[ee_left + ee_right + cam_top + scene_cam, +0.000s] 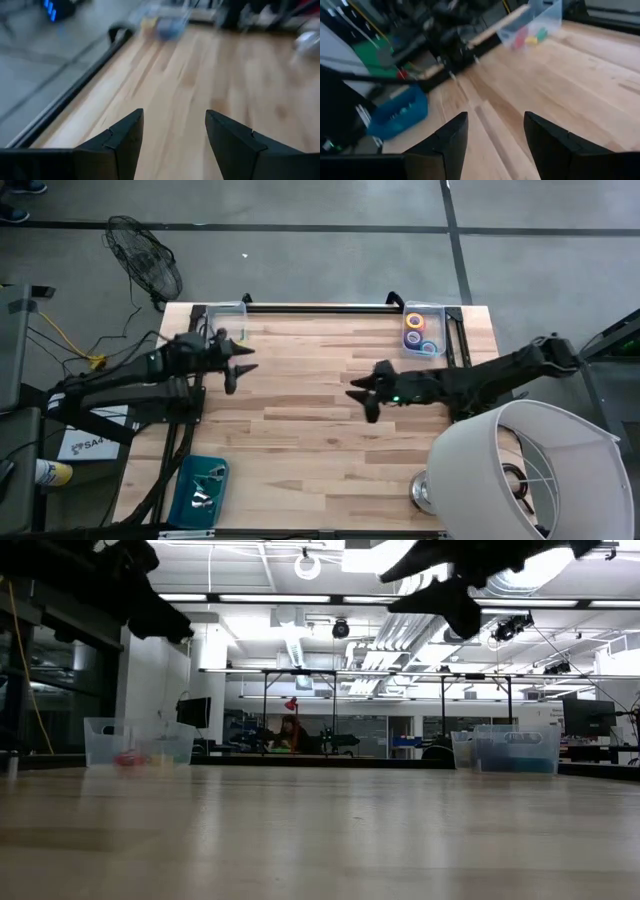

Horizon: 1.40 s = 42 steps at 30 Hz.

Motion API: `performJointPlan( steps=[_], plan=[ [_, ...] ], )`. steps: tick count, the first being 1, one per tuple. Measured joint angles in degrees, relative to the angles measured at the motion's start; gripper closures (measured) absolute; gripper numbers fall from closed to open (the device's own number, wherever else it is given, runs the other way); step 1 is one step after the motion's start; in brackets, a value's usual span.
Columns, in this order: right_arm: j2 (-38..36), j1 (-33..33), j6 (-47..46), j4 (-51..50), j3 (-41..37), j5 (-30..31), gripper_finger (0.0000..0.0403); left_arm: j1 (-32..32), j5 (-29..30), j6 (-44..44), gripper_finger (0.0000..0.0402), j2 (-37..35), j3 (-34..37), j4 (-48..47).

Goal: Pick and place Stapler, Stapler remover, tape
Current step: Return to Home Position

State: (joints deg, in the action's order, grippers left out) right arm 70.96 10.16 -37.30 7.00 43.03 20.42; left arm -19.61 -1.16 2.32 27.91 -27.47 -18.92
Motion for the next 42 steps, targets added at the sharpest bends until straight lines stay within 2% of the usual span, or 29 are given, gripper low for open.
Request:
performJointPlan(
  steps=[6,10,15,21,26,31,38,42],
  plan=[
    [-11.9,-2.0,0.3,8.5,-12.7,0.0,0.0218,8.1,2.2,-2.7,0.019,-3.4,10.5,19.0],
    [-20.3,-3.8,2.7,12.7,-19.4,-0.4,0.0218,12.8,7.5,-2.6,0.019,-3.9,14.1,24.2],
    [-28.5,-6.9,5.7,23.9,-27.7,-5.9,0.0218,18.2,13.1,-2.6,0.019,-3.8,17.9,31.5],
    [-32.4,-10.2,8.9,35.7,-34.8,-10.9,0.0219,24.1,20.8,-2.2,0.019,-3.8,25.0,45.0],
    [-33.2,-13.0,9.2,42.8,-39.0,-17.4,0.0218,27.6,25.6,-2.0,0.019,-3.9,26.5,46.8],
    [-33.3,-15.9,8.9,49.6,-42.5,-21.7,0.0218,31.3,29.9,2.3,0.019,-3.9,26.5,50.1],
    [-34.7,-23.1,7.0,47.3,-42.5,-31.3,0.0219,35.2,36.9,5.9,0.019,-3.8,26.6,50.5],
    [-38.6,-28.7,5.5,45.4,-42.5,-38.9,0.0217,36.2,39.3,6.5,0.019,-3.8,26.7,50.5]
  ],
)
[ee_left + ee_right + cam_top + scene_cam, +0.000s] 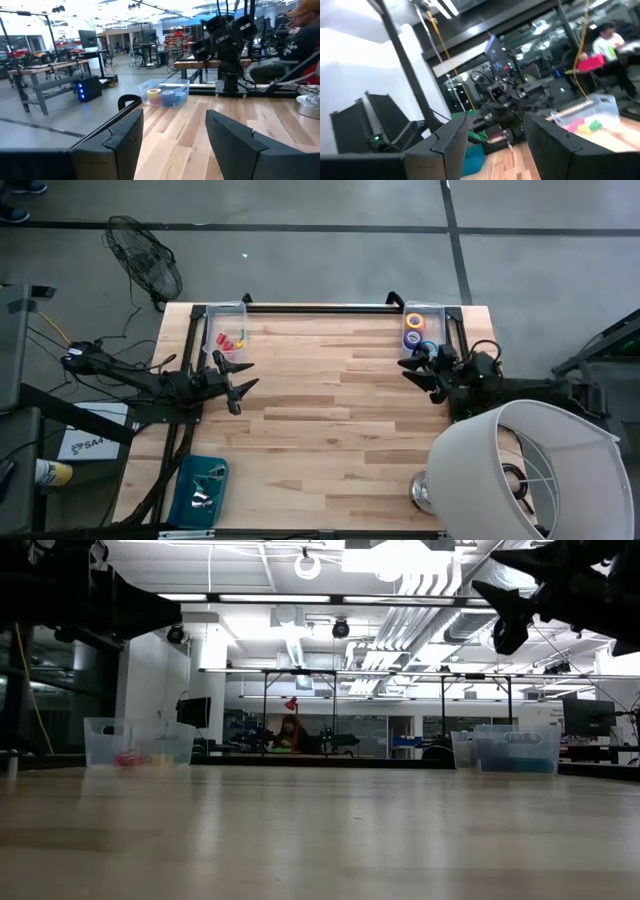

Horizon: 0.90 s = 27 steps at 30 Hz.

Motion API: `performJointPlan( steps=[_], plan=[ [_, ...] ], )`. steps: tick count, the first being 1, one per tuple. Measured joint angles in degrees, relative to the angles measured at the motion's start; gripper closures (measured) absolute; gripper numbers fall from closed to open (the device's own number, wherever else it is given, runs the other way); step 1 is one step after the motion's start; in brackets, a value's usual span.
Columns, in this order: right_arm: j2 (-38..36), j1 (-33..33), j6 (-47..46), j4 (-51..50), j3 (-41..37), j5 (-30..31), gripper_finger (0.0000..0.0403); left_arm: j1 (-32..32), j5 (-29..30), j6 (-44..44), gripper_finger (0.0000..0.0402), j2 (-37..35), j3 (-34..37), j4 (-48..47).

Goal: Pick and place Stapler, Stapler remover, tape
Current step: Return to Home Position

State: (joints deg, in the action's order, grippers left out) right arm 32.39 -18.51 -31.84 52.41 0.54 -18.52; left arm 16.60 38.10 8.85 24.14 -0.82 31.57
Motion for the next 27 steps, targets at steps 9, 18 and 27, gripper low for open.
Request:
performJointPlan(
  steps=[9,18,27],
  plan=[
    [-16.3,-6.4,1.0,-16.0,0.0,-4.7,0.0217,0.0,-0.9,0.6,0.019,-1.4,0.1,0.0],
    [-31.6,-6.3,5.7,-35.9,0.0,2.7,0.0217,-0.1,-7.1,6.3,0.019,-6.3,0.1,-0.4],
    [-31.6,-6.2,7.5,-44.5,0.0,6.3,0.0218,-0.1,-15.6,9.0,0.019,-7.4,0.1,-0.7]
  ],
)
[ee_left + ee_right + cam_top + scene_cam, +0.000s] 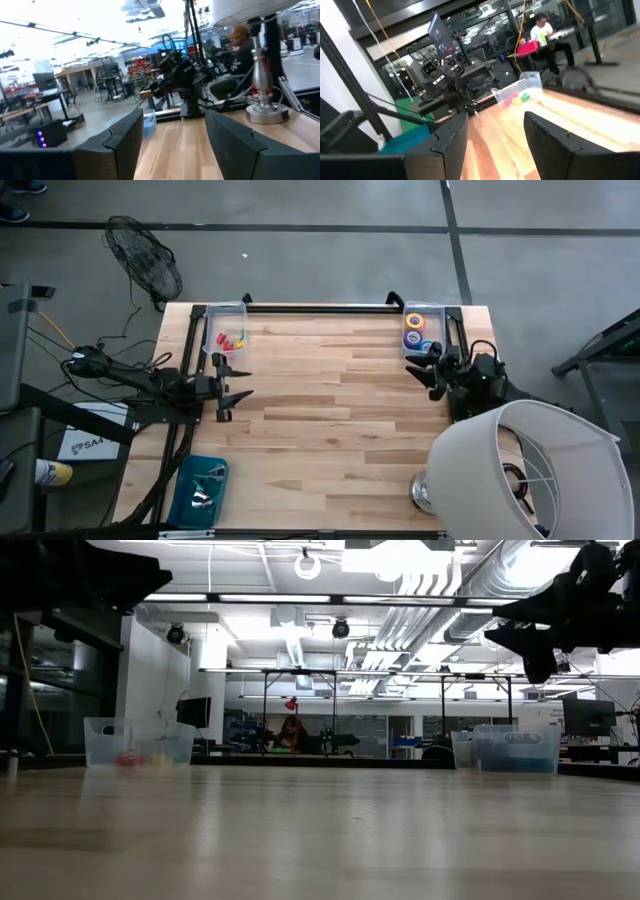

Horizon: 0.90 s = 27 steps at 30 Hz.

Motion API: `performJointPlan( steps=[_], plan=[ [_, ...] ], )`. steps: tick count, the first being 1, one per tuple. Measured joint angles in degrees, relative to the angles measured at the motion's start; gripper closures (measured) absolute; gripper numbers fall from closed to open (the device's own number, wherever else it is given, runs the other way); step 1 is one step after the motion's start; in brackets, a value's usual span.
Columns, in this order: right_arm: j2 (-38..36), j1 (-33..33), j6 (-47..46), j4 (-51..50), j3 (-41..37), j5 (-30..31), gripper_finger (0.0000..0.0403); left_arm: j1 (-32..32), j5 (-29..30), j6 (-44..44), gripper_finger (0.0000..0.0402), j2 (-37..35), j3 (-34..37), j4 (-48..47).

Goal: Pick and place Stapler, Stapler remover, tape
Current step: Return to Home Position

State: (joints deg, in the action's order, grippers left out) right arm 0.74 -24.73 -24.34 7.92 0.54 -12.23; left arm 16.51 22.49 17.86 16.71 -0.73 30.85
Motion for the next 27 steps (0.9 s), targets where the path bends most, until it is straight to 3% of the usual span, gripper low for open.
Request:
performJointPlan(
  steps=[9,18,27],
  plan=[
    [0.0,0.0,-9.9,-0.4,0.0,-0.1,0.0218,0.0,-11.4,4.2,0.019,-1.9,0.0,-2.4],
    [0.0,0.0,-10.2,-0.4,0.0,-0.1,0.0218,0.0,-29.5,5.5,0.019,-10.8,-1.1,-13.2],
    [0.0,0.0,-10.2,-0.4,0.0,-0.1,0.0218,0.0,-32.4,7.4,0.019,-13.8,-2.3,-22.8]
  ],
)
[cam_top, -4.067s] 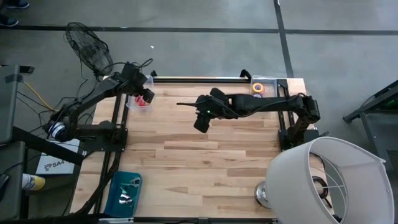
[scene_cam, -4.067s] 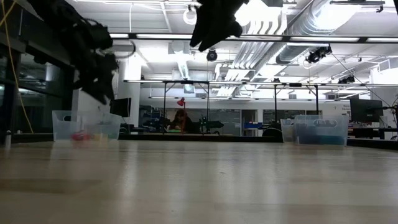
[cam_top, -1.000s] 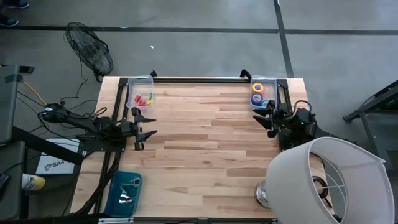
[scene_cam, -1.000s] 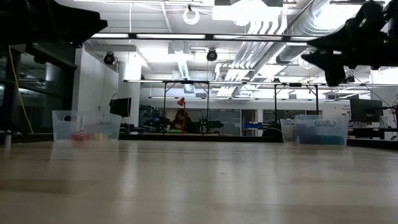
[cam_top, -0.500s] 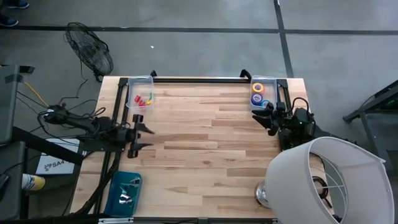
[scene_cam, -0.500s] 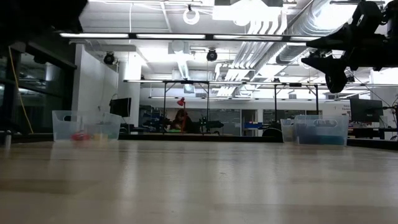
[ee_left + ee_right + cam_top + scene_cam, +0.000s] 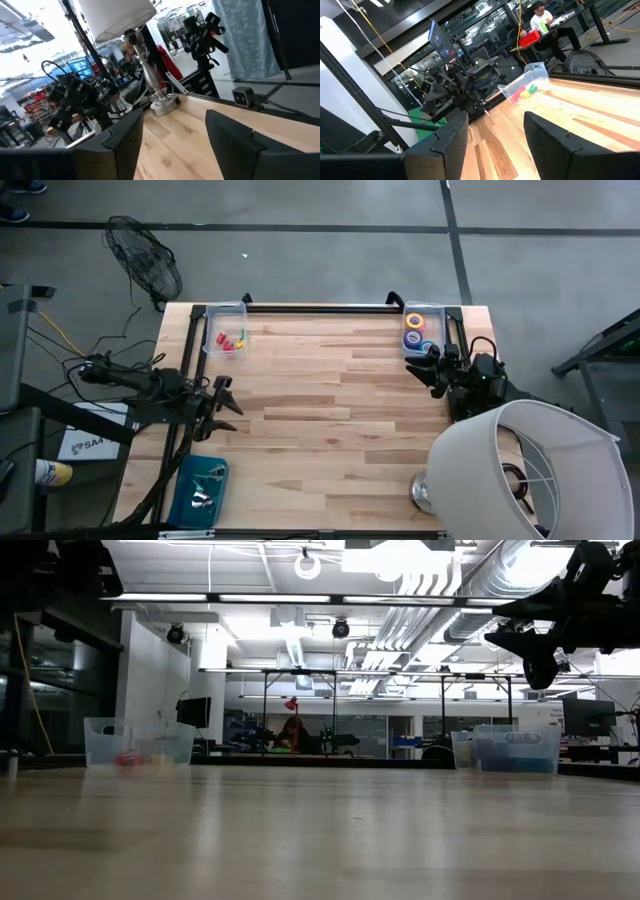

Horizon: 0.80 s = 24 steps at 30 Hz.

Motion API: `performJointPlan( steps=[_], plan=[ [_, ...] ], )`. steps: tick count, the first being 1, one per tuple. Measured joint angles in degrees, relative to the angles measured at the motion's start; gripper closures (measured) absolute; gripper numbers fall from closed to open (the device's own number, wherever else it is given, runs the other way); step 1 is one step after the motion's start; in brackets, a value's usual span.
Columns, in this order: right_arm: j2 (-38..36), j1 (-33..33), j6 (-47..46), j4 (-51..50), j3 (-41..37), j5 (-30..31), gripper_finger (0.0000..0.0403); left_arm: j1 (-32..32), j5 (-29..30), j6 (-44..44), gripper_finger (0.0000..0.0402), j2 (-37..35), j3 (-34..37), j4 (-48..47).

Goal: Pick and place Stapler, Stapler remover, tape
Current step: Return to Home Position

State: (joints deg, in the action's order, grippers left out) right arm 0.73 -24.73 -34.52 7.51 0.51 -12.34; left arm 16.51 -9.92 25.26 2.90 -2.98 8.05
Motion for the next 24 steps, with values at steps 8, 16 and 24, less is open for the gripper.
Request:
performJointPlan(
  steps=[8,16,24],
  plan=[
    [0.0,0.0,0.0,0.0,0.0,0.0,0.0218,0.0,0.0,0.0,0.019,0.0,-0.1,-3.3],
    [0.0,0.0,0.0,0.0,0.0,0.0,0.0218,0.0,0.0,0.0,0.019,0.0,-0.1,-4.3],
    [0.0,0.0,0.0,0.0,0.0,0.0,0.0218,0.0,0.1,0.0,0.019,0.0,-0.2,-5.4]
  ],
)
